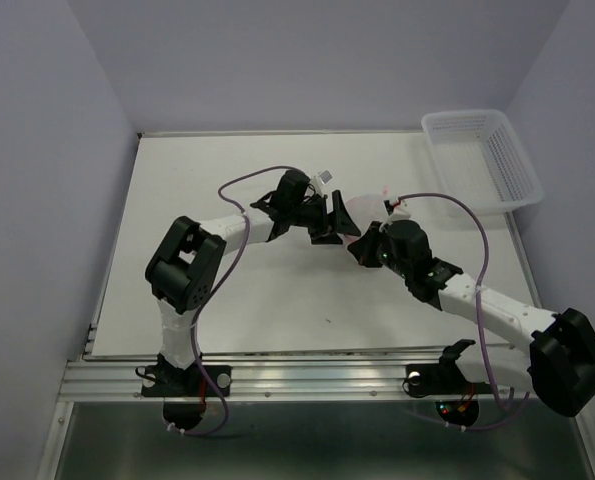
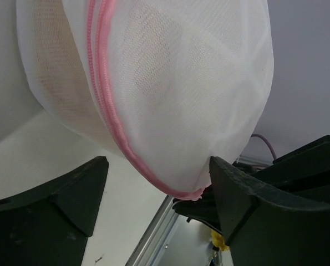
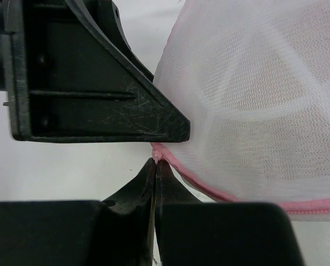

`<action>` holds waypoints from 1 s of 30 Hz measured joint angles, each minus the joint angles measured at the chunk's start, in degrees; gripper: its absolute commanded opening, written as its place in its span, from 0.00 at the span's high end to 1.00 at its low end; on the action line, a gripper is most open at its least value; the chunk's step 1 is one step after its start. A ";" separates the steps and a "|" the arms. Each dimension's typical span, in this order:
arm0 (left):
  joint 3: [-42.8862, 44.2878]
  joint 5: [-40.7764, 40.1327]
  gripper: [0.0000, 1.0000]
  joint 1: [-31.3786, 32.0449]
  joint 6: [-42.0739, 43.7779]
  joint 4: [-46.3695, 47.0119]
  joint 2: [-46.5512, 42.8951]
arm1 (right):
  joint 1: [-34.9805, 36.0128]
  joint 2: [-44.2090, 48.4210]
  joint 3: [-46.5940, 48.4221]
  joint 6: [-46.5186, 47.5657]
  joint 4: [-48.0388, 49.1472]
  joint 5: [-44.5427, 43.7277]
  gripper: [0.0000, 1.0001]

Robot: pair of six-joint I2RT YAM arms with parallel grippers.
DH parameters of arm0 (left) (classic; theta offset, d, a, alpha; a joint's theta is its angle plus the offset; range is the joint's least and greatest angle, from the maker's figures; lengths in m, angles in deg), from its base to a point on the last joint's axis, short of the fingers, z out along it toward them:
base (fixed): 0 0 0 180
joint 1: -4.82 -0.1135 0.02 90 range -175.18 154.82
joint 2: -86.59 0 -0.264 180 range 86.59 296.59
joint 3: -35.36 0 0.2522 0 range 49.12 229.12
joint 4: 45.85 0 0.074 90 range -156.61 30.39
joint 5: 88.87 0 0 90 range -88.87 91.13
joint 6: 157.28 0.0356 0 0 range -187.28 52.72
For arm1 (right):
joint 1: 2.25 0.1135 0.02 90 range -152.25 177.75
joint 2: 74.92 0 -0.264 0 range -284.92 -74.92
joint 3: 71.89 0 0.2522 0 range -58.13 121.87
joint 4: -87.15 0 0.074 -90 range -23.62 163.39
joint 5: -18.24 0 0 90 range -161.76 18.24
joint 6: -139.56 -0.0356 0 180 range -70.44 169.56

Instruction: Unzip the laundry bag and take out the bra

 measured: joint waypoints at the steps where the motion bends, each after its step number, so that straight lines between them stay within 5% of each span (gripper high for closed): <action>1: 0.00 0.02 0.33 0.00 -0.42 0.11 0.04 | 0.00 0.04 0.00 0.02 0.35 0.04 0.99; 2: 0.09 0.22 0.52 0.00 -0.57 0.37 0.11 | 0.00 0.02 0.00 0.02 0.70 0.15 0.99; 6: 1.70 1.51 1.00 0.00 -2.01 1.20 1.09 | 0.00 -0.35 0.00 0.02 1.09 0.72 0.99; 21: 5.27 7.54 1.00 -4.57 4.76 -2.16 1.64 | -0.59 1.25 2.73 3.87 -7.87 -7.06 0.99; 30: 9.77 16.87 1.00 -8.83 21.38 -6.34 1.66 | -11.61 2.69 2.80 13.03 -8.94 -6.03 0.99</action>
